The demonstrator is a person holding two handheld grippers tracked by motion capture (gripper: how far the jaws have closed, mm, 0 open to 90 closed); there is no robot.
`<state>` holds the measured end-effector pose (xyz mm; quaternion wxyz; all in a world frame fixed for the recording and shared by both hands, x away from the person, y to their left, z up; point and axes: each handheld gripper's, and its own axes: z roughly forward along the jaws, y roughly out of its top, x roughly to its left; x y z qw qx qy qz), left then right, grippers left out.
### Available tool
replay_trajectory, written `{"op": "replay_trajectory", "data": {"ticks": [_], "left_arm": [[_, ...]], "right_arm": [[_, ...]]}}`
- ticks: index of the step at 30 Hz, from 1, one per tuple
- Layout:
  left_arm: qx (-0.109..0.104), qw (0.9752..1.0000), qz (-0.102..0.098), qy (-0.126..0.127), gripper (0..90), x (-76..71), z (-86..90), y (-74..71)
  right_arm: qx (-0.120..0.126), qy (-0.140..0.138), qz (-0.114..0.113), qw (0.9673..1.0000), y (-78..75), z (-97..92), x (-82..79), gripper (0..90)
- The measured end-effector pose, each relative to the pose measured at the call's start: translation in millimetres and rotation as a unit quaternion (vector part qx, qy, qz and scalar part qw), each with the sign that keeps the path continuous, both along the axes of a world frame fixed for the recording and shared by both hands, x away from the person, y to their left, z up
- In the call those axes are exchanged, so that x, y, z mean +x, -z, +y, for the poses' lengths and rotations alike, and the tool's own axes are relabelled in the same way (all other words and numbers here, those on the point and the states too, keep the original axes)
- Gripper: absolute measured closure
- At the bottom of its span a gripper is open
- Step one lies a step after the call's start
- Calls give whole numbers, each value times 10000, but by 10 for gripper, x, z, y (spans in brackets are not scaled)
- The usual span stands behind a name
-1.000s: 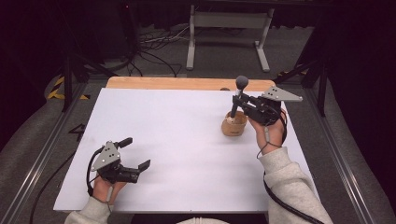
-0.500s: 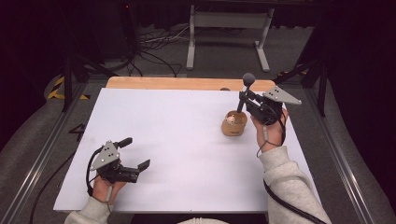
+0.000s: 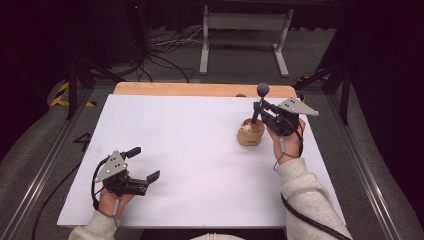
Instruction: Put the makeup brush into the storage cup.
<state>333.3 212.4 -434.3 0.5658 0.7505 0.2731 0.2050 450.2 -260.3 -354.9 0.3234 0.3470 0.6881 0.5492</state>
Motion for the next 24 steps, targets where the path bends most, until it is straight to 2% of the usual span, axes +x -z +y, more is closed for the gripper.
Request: {"op": "replay_trajectory", "data": {"ticks": [24], "left_arm": [[-30,10000,46,14,0,0,3,2]], "right_arm": [[38,-11,376,9993,349,-44,98,720]]}}
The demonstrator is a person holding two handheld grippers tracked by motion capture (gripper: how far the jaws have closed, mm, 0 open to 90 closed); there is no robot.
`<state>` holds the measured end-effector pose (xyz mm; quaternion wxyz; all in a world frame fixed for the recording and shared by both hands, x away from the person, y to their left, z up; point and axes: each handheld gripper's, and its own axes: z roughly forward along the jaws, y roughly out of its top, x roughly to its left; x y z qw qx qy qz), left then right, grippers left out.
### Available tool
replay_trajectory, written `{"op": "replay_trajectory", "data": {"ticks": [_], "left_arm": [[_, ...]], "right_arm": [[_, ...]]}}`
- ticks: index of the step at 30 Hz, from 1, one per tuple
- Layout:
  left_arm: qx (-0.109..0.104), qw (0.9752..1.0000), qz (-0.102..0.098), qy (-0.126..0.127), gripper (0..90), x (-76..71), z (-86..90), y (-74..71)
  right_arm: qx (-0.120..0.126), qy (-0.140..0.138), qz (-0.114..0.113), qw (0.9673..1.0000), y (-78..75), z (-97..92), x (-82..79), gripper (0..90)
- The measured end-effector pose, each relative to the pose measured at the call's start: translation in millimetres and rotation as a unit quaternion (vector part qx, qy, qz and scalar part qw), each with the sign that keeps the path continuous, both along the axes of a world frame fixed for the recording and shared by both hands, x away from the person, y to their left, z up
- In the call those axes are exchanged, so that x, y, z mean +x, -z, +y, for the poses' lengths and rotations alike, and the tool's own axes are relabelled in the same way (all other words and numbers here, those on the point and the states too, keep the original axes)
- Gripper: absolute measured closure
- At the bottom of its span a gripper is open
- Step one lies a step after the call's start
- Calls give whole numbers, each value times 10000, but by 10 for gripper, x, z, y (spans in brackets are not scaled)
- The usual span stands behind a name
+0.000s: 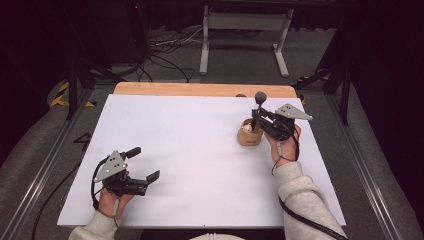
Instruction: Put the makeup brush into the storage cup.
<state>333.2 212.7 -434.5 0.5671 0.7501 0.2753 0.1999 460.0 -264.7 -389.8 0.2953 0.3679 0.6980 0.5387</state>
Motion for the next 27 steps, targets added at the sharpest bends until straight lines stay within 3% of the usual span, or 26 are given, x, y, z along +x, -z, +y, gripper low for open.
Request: {"op": "replay_trajectory", "data": {"ticks": [10,14,19,27], "left_arm": [[17,10000,23,10,0,2,-4,1],[10,10000,21,33,0,0,-9,-3],[1,10000,39,15,0,1,8,-5],[-52,10000,48,2,0,-8,14,-17]], "right_arm": [[-39,-12,211,9998,36,20,28,702],[176,-86,327,9993,35,-8,54,539],[295,-165,48,9994,-43,-41,11,316],[195,-442,-360,9982,-182,-84,-124,186]]}}
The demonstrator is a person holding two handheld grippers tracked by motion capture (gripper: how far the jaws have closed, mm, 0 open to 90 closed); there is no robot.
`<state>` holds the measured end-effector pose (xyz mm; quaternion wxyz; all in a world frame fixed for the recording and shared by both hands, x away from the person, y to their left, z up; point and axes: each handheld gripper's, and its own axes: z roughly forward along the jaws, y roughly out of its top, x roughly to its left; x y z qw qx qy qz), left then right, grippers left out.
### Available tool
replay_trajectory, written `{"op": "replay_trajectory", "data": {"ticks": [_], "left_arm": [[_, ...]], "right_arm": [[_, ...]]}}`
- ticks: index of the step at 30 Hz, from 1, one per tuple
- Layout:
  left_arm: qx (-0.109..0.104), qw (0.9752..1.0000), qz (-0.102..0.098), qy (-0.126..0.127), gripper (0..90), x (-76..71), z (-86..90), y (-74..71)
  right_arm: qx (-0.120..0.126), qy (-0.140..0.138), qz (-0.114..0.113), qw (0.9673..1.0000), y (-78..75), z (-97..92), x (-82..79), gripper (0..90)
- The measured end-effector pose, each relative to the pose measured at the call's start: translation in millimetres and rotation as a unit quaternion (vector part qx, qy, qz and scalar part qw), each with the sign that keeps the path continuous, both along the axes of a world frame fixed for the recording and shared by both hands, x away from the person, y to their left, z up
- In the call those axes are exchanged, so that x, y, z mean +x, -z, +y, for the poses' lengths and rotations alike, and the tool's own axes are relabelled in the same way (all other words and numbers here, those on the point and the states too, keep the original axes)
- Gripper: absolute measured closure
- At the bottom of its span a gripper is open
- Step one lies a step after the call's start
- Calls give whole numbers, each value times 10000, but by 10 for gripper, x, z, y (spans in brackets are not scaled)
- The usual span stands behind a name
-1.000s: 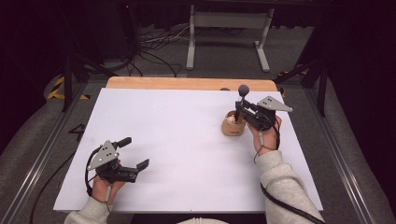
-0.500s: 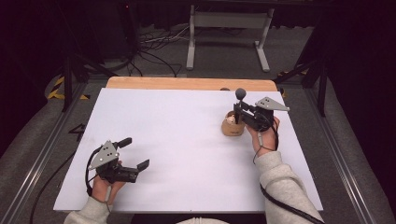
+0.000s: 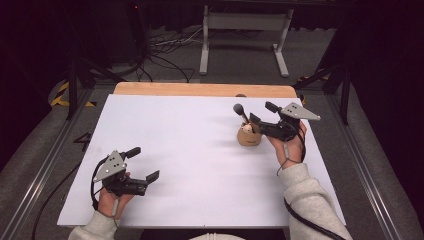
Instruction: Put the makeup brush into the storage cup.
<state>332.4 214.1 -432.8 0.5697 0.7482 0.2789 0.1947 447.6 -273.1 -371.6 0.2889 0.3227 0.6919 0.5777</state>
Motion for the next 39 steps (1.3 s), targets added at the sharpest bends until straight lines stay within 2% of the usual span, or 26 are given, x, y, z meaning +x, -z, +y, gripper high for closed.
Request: {"op": "replay_trajectory", "data": {"ticks": [2,4,7,12,15,22,30,31,39], "left_arm": [[0,10000,-28,-2,0,-15,22,-2],[-38,10000,-3,-5,0,-31,32,-2],[-148,9999,-19,-47,0,-68,102,-15],[-217,9997,-28,-76,0,-89,143,-13],[-226,9997,-27,-71,0,-99,142,-13],[-248,9997,-34,-35,0,-120,162,-14],[-421,9991,-74,50,0,-128,197,-6],[-562,9983,-99,65,0,-132,209,1],[-574,9982,-127,85,0,-139,211,2]], "right_arm": [[-4,-138,-109,9998,-58,-17,-70,152],[13,-151,-67,9999,-79,-27,-96,126],[52,-318,-46,9995,-125,-76,-205,76],[-168,-482,-182,9985,-137,-128,-370,34],[-75,-587,-217,9980,-130,-166,-464,0],[16,-777,-253,9967,-102,-243,-647,0],[10,-892,-197,9958,-30,-327,-847,0],[18,-910,-177,9957,-14,-333,-867,0],[-120,-1028,-191,9944,97,-322,-977,0]]}}
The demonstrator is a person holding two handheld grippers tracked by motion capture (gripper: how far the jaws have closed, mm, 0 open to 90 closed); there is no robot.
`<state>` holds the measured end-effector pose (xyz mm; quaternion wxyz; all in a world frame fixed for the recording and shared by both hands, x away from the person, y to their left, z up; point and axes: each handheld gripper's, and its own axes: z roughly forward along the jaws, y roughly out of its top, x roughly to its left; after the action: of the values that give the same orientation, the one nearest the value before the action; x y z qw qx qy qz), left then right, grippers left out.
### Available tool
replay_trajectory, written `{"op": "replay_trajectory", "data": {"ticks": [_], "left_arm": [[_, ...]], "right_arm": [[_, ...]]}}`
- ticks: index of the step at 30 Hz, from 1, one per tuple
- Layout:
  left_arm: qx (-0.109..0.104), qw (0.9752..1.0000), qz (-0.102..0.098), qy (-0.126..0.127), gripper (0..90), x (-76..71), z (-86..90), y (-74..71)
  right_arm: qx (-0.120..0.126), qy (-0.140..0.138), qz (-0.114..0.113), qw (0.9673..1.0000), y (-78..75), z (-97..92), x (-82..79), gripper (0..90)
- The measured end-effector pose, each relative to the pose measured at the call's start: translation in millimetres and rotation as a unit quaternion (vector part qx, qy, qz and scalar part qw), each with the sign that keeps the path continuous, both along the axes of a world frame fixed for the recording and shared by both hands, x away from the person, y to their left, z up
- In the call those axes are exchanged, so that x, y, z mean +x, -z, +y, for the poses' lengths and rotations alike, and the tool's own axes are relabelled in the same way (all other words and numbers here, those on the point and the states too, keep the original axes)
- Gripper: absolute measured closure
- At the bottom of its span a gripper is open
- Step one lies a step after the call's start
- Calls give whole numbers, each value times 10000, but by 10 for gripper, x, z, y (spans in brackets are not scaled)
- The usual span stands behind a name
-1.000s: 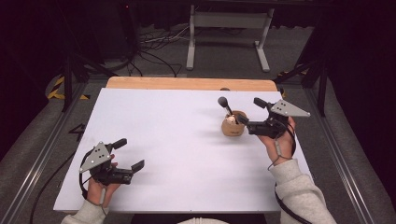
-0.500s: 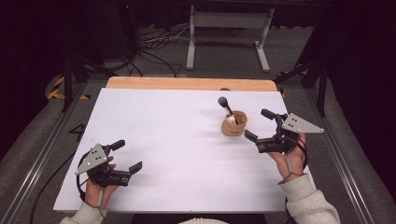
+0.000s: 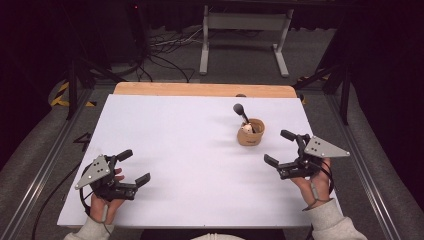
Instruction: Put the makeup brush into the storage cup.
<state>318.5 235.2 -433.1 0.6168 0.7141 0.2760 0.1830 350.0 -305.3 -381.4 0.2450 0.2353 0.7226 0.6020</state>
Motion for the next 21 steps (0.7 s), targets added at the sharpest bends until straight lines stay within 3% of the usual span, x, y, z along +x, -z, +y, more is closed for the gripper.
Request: {"op": "replay_trajectory", "data": {"ticks": [4,13,17,21], "left_arm": [[-4,9999,-125,-17,0,-6,9,6],[43,9998,-206,74,0,-57,-24,25],[-19,9999,-80,104,0,-68,-12,58],[5,9999,-78,122,0,-69,-15,68]], "right_arm": [[-40,-53,12,10000,103,7,-52,0],[-14,-181,78,9998,282,2,-121,0],[-66,-233,63,9997,342,13,-157,0],[-63,-225,56,9997,386,3,-179,0]]}}
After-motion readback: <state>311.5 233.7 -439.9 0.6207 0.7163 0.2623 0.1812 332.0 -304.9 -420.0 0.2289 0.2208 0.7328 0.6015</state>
